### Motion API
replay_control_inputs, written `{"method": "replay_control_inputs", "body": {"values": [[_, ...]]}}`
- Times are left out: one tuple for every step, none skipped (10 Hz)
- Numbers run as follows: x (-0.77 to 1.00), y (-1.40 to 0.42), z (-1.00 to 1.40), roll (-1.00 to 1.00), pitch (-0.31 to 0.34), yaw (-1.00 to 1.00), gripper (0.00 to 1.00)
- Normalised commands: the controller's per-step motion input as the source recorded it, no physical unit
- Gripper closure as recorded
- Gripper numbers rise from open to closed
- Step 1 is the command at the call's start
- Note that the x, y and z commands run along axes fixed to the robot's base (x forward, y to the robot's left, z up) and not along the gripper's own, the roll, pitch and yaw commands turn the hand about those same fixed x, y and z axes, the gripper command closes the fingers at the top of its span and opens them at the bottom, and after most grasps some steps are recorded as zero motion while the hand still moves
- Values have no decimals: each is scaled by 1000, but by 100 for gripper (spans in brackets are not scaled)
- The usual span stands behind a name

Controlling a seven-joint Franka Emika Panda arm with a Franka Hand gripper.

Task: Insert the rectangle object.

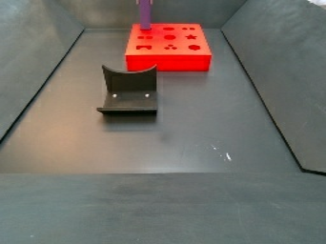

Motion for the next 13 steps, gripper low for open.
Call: {"method": "replay_control_inputs", "body": {"values": [[14,0,-183,21,-6,0,100],[0,0,-194,23,-10,0,100],[0,0,-214,14,-26,0,100],[0,0,-226,7,-30,0,100],[9,0,-306,23,-9,-17,100],[100,-40,-431,57,-21,-40,100],[163,-89,-471,96,-43,-71,100],[223,-106,-446,97,-43,-94,100],[271,-109,-426,90,-39,-103,100],[220,-89,-400,97,-41,-100,100],[0,0,-280,110,0,-40,100],[-6,0,-97,109,0,-14,100],[0,0,0,0,0,0,100]]}}
